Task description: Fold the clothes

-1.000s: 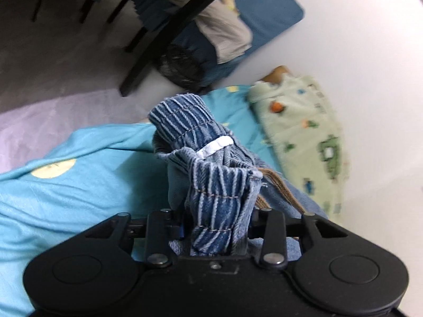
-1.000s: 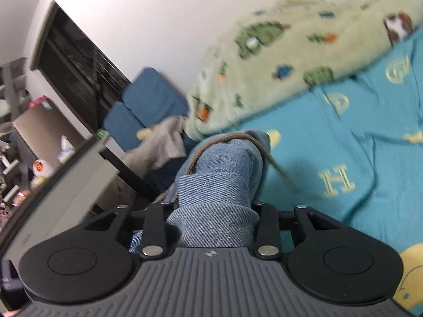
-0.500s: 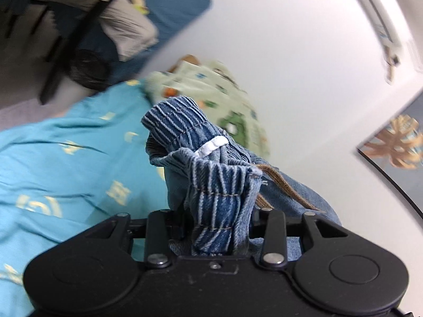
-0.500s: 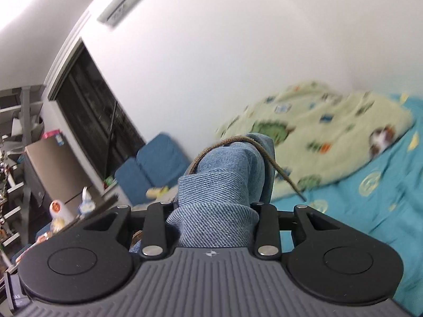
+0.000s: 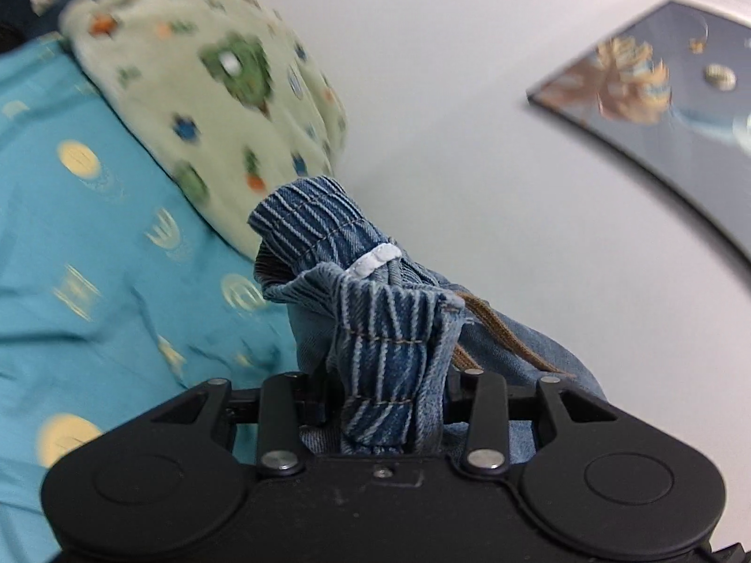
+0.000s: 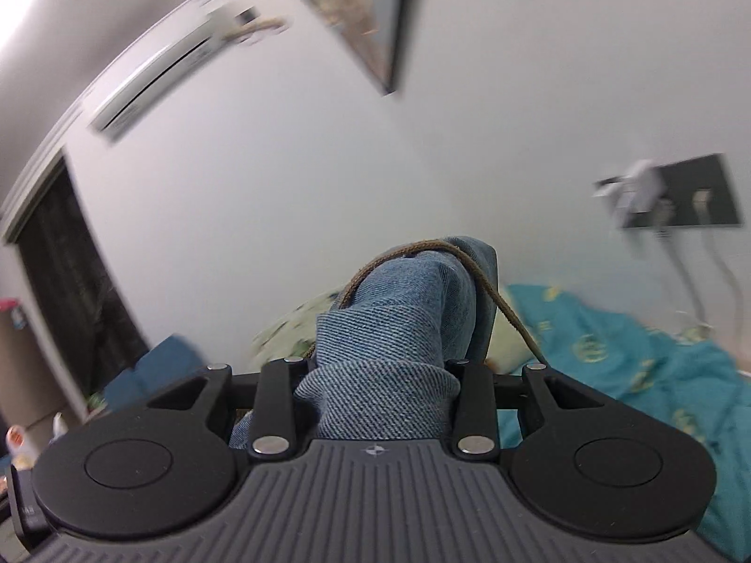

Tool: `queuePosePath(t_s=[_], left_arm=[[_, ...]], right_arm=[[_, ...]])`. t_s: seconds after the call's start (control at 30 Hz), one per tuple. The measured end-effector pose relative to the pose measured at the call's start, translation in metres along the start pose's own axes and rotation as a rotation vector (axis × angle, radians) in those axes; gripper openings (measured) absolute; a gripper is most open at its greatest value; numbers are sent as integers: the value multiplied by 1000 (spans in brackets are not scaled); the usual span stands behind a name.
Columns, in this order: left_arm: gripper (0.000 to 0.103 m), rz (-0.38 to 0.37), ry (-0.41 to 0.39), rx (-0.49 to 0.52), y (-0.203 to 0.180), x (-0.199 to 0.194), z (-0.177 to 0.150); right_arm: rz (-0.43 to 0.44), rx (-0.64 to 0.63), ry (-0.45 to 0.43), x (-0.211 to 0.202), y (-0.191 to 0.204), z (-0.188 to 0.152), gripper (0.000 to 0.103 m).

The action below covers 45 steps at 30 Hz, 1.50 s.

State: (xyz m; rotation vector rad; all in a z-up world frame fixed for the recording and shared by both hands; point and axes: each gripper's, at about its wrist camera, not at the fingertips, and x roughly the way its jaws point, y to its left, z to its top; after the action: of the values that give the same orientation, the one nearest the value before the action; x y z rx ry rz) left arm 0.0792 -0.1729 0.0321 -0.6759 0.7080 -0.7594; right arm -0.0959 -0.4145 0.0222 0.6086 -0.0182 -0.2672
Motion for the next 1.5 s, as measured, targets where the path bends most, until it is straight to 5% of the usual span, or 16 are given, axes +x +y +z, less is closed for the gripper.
queuePosePath(t_s=[0.43,0.67,0.97,1.17,1.3,1.4,1.5], left_arm=[[36,-60,234,160,-27,164,-102],[37,-33,317,208,2,218,-145],[44,-66,343,302,15,222,-151],[55,-41,378,328,9,216,-147],[76,-20,338,449,-10,193,-138],[80,-13,304,523,-27,174,-129],[87,3,266,568,-47,152,-119]], right_arm=[[-319,-4,24,-14,-152,-8,36],[-428,-18,153,-1,-203,-40,36],[-491,-4,343,16,-236,-65,37],[-456,92,349,4,-250,-65,42],[-459,97,348,-7,-242,-53,65],[-468,96,319,-19,-234,-39,87],[-458,71,301,-30,-220,-21,89]])
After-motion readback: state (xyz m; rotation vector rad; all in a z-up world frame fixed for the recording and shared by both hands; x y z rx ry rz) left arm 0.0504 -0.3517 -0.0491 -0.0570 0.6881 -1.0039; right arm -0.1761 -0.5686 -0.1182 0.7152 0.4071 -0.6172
